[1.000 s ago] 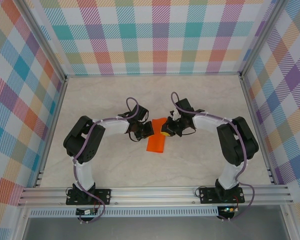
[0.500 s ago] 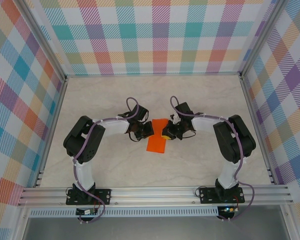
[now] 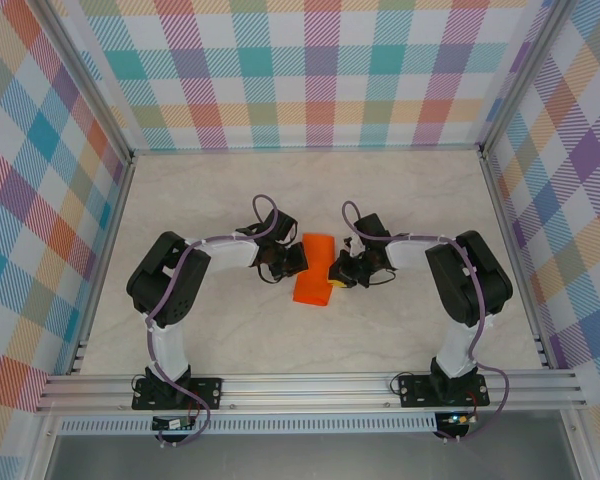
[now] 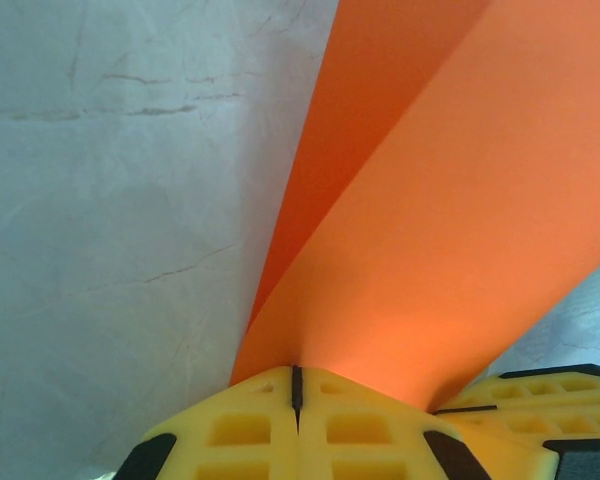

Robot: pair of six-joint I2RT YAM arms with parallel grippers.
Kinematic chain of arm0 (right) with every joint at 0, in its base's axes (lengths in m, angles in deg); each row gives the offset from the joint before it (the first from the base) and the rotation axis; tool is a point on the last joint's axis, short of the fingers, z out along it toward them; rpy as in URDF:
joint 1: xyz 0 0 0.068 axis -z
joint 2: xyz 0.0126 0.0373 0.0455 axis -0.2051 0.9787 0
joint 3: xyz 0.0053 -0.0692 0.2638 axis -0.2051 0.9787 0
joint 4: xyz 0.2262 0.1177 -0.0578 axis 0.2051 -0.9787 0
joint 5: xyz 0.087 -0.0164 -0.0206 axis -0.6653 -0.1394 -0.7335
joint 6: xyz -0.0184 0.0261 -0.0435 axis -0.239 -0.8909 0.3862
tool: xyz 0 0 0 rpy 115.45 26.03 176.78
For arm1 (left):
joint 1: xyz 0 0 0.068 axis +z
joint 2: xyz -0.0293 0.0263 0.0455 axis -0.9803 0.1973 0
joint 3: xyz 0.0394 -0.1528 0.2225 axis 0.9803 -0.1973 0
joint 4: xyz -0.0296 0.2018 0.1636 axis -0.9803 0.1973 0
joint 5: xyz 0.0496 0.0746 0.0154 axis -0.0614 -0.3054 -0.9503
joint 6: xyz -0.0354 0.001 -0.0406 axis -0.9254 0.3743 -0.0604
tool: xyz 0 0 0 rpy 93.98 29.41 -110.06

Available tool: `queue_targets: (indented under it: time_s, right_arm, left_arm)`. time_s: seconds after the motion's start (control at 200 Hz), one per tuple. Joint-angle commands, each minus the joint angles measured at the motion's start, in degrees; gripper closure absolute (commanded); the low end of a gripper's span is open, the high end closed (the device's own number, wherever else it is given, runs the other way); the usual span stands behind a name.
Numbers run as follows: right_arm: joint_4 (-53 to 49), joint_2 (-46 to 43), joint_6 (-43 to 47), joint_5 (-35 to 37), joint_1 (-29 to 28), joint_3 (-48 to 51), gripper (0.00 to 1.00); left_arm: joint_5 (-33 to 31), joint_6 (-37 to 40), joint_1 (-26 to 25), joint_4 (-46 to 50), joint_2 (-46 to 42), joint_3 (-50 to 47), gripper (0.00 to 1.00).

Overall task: Fold a paper plane with a square sheet of paper (pick it up from the middle)
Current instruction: Fold the square sheet of paper in half at the center of the table.

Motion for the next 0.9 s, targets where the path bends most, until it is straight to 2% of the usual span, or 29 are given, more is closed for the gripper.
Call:
queue_targets:
  time_s: [0.0,0.24,0.49,0.785,0.895]
  right_arm:
    - [-0.2,0.1,2.4,2.3,0.2,1.2,0.91]
    - [7.5,-4.3,-0.2,-4.3,0.1,2.2,0.91]
    - [10.9,-2.3,-0.6,-4.8,0.1,5.8,0.91]
    - [11.8,-1.8,3.2,-1.4,0.0,10.5,0.90]
    - [15.1,-3.7,2.2,-4.1,0.1,11.3,0.90]
  left_arm:
    - [-1.2,1.0,-0.7,2.7,2.2,-1.7,1.00]
    - [-1.3,1.1,-0.7,2.9,2.1,-1.8,1.00]
    - [-1.3,1.3,-0.6,2.9,2.1,-1.6,1.00]
    - [-1.4,1.3,-0.7,3.0,2.1,-1.7,1.00]
    - [-1.1,1.3,-0.7,3.2,1.8,-1.7,1.00]
